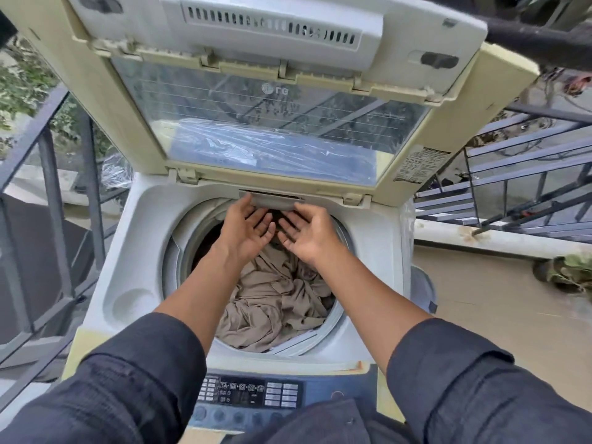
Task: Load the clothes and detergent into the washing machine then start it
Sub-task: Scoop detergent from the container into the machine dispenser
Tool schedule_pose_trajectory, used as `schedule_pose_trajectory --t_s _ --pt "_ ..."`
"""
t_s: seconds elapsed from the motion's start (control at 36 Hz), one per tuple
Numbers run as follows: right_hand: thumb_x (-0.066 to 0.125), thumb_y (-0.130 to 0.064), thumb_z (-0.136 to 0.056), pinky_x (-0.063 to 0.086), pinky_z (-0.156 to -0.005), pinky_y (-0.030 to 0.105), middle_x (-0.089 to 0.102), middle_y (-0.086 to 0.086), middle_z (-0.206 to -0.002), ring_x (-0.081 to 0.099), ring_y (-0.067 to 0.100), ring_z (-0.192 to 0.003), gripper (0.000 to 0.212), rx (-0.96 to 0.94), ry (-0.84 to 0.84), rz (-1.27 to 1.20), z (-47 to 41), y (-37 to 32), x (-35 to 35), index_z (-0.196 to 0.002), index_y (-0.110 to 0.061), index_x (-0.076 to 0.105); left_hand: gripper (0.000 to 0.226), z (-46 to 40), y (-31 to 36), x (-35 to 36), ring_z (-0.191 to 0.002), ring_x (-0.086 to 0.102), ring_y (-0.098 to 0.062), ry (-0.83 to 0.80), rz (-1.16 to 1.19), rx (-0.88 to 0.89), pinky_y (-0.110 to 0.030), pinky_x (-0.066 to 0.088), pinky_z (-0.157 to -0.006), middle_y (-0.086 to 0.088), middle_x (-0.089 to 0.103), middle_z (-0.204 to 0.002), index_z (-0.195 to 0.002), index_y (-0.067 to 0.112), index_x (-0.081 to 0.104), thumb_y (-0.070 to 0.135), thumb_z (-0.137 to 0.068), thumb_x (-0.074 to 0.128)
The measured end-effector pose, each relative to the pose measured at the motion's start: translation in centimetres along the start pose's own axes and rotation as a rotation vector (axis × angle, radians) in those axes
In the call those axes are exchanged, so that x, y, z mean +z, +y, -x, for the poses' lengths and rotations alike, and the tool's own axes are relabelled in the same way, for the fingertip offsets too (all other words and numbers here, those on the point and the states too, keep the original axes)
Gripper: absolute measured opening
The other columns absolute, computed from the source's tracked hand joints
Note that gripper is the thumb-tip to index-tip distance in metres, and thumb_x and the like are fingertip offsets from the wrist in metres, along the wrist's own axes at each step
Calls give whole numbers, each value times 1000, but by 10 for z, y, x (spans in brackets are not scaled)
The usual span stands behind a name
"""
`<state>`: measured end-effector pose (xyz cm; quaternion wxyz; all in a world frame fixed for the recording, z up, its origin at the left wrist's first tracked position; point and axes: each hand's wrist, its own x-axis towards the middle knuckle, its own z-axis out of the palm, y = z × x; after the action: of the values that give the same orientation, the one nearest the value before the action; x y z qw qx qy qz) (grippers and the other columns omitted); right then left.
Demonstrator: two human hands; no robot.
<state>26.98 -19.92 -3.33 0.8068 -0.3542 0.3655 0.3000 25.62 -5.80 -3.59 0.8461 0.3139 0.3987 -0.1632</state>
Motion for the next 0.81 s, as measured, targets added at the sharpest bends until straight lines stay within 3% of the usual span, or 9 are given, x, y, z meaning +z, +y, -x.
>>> schedule_pose_trajectory --t_s 0.06,0.22,0.31,0.39,0.56,0.64,0.81 --pt "63 -31 -94 44 -96 40 71 4 -124 60 22 -121 21 1 7 7 3 1 -1 -107 -16 70 41 2 -1 -3 -101 60 -16 -9 -42 2 -32 54 -83 -1 65 -117 -124 18 63 51 -99 65" --pt "69 -49 -91 48 -84 38 70 6 -121 63 22 -114 48 6 41 95 13 6 -7 -130 -21 62 47 12 -7 -8 -101 63 -14 61 -192 0 -31 56 -78 2 66 -122 -123 24 64 60 -92 71" --pt "67 -49 -93 49 -84 37 70 5 -123 64 21 -112 42 7 43 141 17 10 -11 -125 -22 63 59 16 -9 -13 -101 63 -15 84 -215 18 -32 55 -80 0 66 -124 -139 20 60 56 -93 72" --pt "66 -46 -94 48 -85 37 70 6 -123 65 22 -111 33 14 44 166 21 15 -16 -115 -20 65 59 21 -14 -21 -92 65 -15 101 -250 38 -32 55 -77 -1 71 -115 -140 16 60 52 -95 72" --pt "64 -49 -96 46 -90 38 73 3 -121 66 20 -112 30 -5 7 199 25 23 -27 -110 -23 68 57 31 -20 -27 -96 65 -15 79 -301 65 -32 55 -80 -2 70 -135 -138 17 62 54 -95 70" --pt "61 -48 -99 49 -89 39 72 4 -120 66 22 -110 31 -14 4 206 28 23 -25 -114 -21 66 56 36 -19 -25 -107 66 -20 82 -290 63 -34 57 -85 -5 71 -134 -140 15 60 51 -98 68" --pt "50 -42 -105 47 -94 39 67 8 -136 59 26 -129 24 10 34 262 44 18 -26 -113 -23 61 55 47 -22 -30 -113 64 -23 49 -255 -4 -39 53 -103 -7 67 -141 -147 11 54 45 -104 61"
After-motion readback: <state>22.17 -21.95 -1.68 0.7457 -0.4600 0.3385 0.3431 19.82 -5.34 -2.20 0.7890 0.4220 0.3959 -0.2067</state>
